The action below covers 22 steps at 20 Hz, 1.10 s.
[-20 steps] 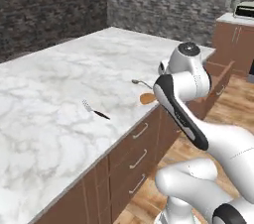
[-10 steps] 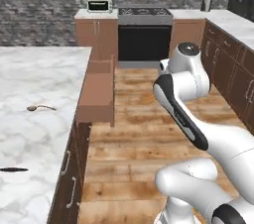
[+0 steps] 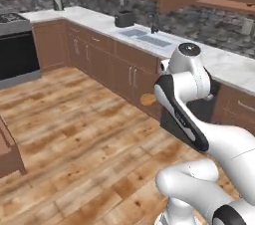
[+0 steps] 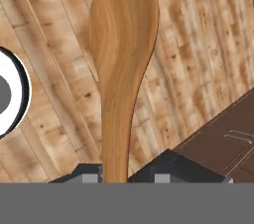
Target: Organize the utensils by type. Pick up the wooden spoons from the counter and place them in the open cabinet. Then pick up the metallic utensils from the counter and place them in the open drawer.
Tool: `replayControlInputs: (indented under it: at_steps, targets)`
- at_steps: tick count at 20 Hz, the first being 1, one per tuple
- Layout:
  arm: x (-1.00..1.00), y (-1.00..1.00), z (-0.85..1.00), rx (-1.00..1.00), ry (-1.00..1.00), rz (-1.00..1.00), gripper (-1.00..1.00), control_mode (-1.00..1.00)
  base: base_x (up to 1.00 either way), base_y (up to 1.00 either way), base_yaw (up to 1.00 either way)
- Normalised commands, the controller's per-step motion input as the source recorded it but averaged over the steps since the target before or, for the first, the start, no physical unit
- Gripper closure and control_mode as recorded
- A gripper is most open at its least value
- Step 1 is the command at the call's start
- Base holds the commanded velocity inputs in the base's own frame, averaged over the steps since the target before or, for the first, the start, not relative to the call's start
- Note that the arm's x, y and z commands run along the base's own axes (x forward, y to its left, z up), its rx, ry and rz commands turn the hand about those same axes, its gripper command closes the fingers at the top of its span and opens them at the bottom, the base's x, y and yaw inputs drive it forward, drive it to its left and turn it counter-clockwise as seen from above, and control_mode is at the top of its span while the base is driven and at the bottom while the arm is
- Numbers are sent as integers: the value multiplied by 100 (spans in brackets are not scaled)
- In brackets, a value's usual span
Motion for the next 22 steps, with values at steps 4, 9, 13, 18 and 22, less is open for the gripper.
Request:
replayControlInputs:
  at_steps: [4,9,13,18,22]
  targets:
    - [0,0,0,0,0,0,100,100,4,0,-100]
    - [0,0,0,0,0,0,100,100,28,12,-91]
    - [0,0,0,0,0,0,100,100,81,54,-41]
    - [0,0,0,0,0,0,100,100,78,73,-12]
    - [0,0,0,0,0,0,100,100,82,73,-14]
